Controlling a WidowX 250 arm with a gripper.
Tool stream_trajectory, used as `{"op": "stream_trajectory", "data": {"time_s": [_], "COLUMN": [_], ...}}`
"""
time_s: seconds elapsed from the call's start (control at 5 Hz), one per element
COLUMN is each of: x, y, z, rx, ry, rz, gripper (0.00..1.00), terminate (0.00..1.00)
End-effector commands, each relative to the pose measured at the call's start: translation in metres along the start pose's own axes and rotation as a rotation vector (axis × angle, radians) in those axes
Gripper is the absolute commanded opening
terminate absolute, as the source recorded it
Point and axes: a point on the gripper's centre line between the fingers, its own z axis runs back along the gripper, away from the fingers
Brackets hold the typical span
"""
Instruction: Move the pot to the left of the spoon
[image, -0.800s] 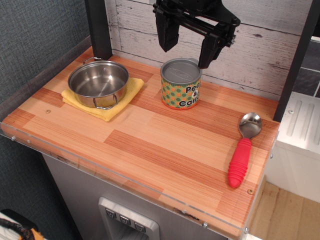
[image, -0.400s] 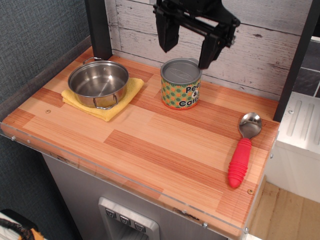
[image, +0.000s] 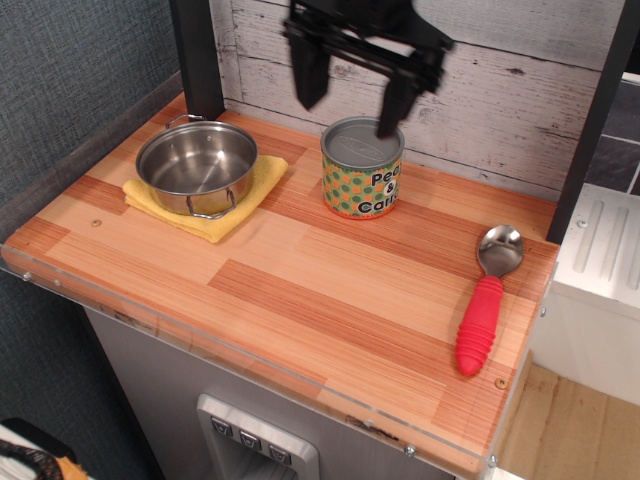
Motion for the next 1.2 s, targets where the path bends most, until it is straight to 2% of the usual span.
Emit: {"op": "stream_trajectory", "data": {"time_s": [0.0, 0.2, 0.4, 0.6, 1.0], "x": [-0.018, -0.03, -0.042, -0.043, -0.035], "y": [0.054, 0.071, 0.096, 0.116, 0.135], "z": [0.001, -0.009, -0.025, -0.038, -0.069], "rx": [0.034, 0.047, 0.002, -0.022, -0.013], "ry": [-0.029, -0.039, -0.041, -0.041, -0.05], "rz": [0.442, 0.61, 0.772, 0.86, 0.986], "gripper": [1.0, 1.0, 1.0, 1.0, 1.0], "terminate": [0.0, 0.0, 0.0, 0.0, 0.0]}}
